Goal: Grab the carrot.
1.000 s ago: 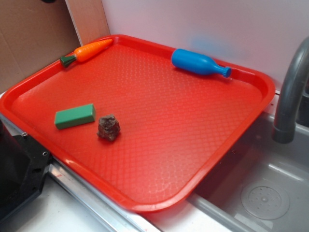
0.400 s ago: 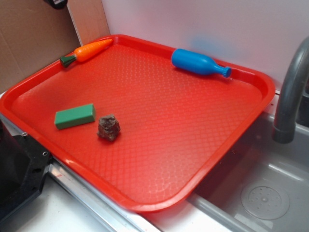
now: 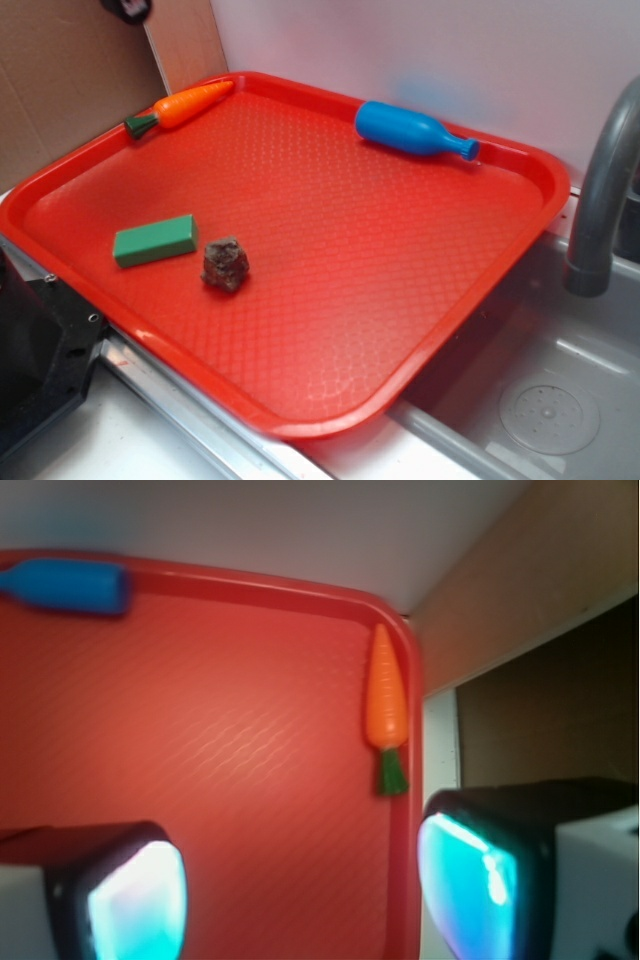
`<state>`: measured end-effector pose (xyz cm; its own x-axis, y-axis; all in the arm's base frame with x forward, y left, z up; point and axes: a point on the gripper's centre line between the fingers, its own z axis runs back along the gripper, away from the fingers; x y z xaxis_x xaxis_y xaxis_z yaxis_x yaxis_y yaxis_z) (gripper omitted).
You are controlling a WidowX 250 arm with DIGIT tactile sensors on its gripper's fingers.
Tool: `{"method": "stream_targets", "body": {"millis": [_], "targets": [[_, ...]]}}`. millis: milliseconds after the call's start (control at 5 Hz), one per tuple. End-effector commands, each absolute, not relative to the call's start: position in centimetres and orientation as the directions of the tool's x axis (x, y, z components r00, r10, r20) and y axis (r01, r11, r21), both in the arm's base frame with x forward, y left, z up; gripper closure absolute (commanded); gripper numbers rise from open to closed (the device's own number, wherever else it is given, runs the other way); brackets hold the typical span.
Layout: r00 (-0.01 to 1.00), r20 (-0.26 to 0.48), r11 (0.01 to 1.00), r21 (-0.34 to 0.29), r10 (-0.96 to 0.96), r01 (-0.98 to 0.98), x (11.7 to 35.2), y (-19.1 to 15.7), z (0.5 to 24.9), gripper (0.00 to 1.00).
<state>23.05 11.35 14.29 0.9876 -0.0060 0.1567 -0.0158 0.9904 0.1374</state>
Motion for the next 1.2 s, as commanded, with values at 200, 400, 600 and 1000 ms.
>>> {"method": "stream_targets", "body": {"millis": [200, 400, 600, 1000], "targets": [[0.994, 0.109, 0.959, 0.282, 0.013, -0.043, 24.0, 13.4, 6.9, 0.00], [0.997, 0.072, 0.956, 0.292, -0.029, 0.007, 23.6, 13.8, 5.2, 0.00], [0.998, 0.020, 0.954, 0.296, -0.054, 0.046, 24.0, 14.0, 3.7, 0.00], [0.999, 0.049, 0.963, 0.271, -0.022, 0.008, 23.3, 16.3, 5.4, 0.00]]}}
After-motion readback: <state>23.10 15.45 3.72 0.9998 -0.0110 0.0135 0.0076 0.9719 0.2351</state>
